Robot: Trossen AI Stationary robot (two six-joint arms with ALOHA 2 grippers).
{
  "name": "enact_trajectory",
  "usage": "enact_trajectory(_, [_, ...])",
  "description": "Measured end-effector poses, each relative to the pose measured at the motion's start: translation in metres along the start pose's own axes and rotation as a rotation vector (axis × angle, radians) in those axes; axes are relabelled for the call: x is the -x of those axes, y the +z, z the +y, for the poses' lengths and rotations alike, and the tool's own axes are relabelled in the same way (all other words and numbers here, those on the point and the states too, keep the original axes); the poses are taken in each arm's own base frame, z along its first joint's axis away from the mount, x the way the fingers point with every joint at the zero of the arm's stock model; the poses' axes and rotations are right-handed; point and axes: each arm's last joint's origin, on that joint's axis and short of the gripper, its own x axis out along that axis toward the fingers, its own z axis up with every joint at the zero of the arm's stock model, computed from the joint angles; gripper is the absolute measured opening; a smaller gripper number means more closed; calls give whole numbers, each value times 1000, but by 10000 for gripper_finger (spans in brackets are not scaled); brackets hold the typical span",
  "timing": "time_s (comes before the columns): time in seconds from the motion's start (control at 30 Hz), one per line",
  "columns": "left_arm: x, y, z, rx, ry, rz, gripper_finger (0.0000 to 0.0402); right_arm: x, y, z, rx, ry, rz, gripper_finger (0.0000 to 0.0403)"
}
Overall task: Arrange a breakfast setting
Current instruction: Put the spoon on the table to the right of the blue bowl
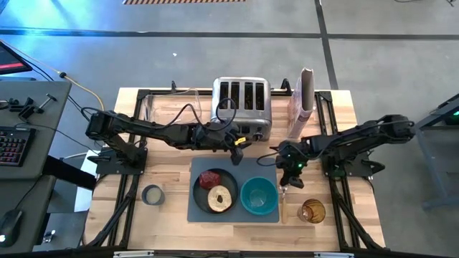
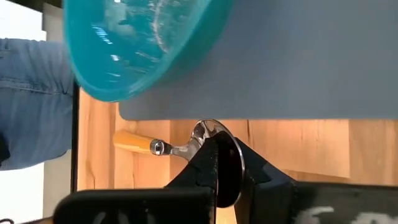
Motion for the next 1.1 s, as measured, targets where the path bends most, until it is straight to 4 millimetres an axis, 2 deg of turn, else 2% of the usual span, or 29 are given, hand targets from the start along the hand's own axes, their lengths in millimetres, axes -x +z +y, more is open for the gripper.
enact_trajectory(0.4, [0, 0, 0, -2, -13, 9, 90, -7, -2, -6, -75, -41, 33, 7])
enact_trajectory(0.73, [0, 0, 0, -2, -13, 9, 90, -6, -4, -10, -78, -149, 26, 65])
enact_trajectory(1.1, [0, 0, 0, -2, -13, 9, 90, -6, -4, -10, -103, -180, 23, 97])
